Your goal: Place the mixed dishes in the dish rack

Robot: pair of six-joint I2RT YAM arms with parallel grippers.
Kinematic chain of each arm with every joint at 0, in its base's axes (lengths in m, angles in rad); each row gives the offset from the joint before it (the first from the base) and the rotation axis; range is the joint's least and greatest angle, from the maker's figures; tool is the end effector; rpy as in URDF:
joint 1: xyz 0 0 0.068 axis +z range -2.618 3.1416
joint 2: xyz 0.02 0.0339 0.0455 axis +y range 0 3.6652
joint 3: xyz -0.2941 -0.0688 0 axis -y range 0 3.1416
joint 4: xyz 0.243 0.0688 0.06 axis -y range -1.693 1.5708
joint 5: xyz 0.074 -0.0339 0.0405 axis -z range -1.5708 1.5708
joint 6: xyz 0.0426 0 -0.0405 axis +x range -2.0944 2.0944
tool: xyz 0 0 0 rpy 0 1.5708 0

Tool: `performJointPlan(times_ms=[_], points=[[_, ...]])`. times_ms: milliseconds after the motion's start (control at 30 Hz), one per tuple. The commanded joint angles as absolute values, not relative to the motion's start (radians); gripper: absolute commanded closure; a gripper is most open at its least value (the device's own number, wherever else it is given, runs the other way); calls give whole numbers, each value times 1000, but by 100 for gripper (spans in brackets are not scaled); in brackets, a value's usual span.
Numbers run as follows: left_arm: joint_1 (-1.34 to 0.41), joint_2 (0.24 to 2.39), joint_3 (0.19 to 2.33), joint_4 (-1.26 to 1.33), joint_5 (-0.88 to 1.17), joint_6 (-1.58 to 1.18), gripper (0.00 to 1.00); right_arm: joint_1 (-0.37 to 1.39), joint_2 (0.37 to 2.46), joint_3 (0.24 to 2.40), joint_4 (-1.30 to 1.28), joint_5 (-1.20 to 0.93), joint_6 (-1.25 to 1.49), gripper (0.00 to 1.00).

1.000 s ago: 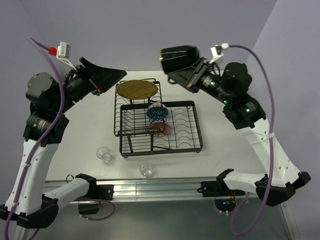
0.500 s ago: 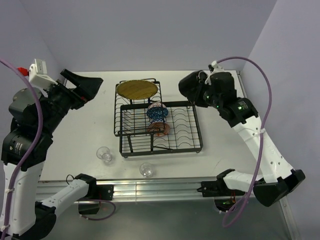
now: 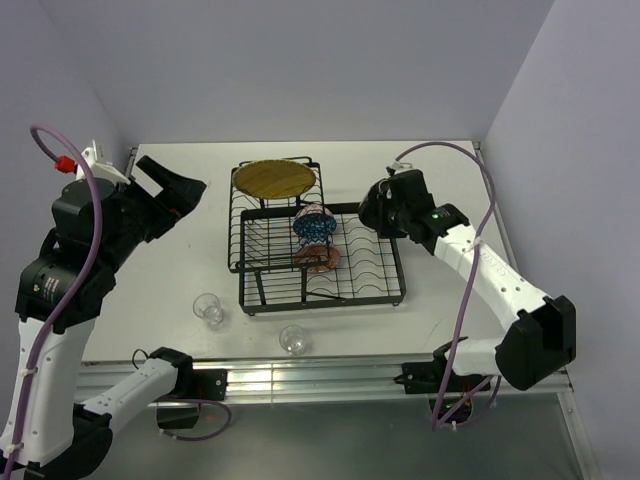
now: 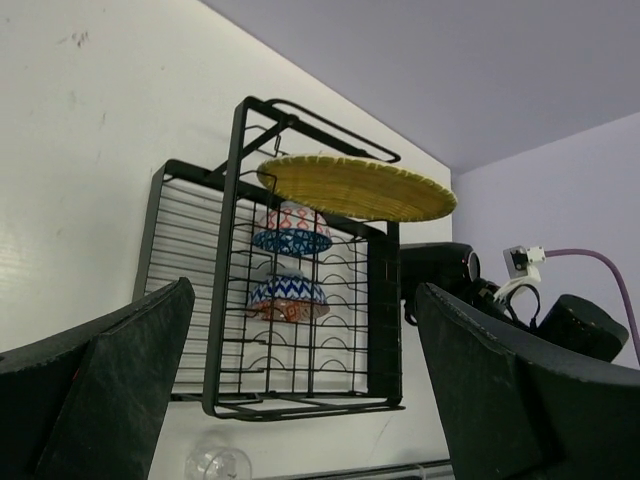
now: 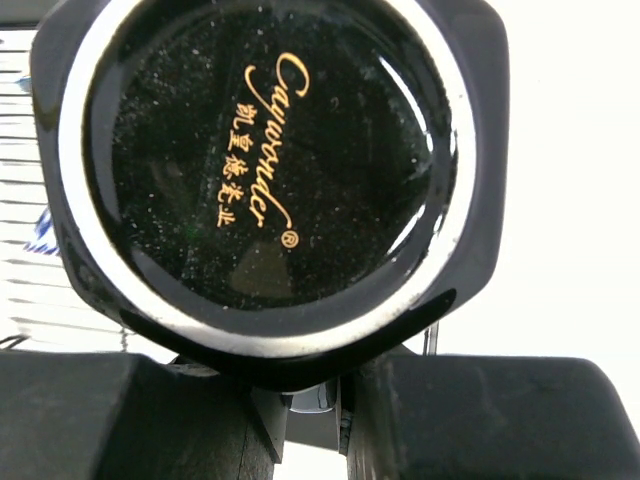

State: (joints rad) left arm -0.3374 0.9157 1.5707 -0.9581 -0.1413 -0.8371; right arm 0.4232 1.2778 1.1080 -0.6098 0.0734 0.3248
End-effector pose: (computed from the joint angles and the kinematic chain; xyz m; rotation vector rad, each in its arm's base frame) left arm 0.1038 -0.0300 0.5077 -0.5728 1.8398 -0.6703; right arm 0.2452 0.1070 0.3313 -0.0801 2.3639 0.2800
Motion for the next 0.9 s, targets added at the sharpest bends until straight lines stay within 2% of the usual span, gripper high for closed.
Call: performJointPlan(times_ms=[0,300,867], points=[[-339,896,1554,-986,-150,-880,1,433,1298,1111,-404,124,273,100],[-339,851,1503,-1069,-158,-951,1,474,1489,1100,-295,166,275,100],[-341,779,1417,-1206,-143,-1038,1,532,1687,1075,-204,297,354,100]])
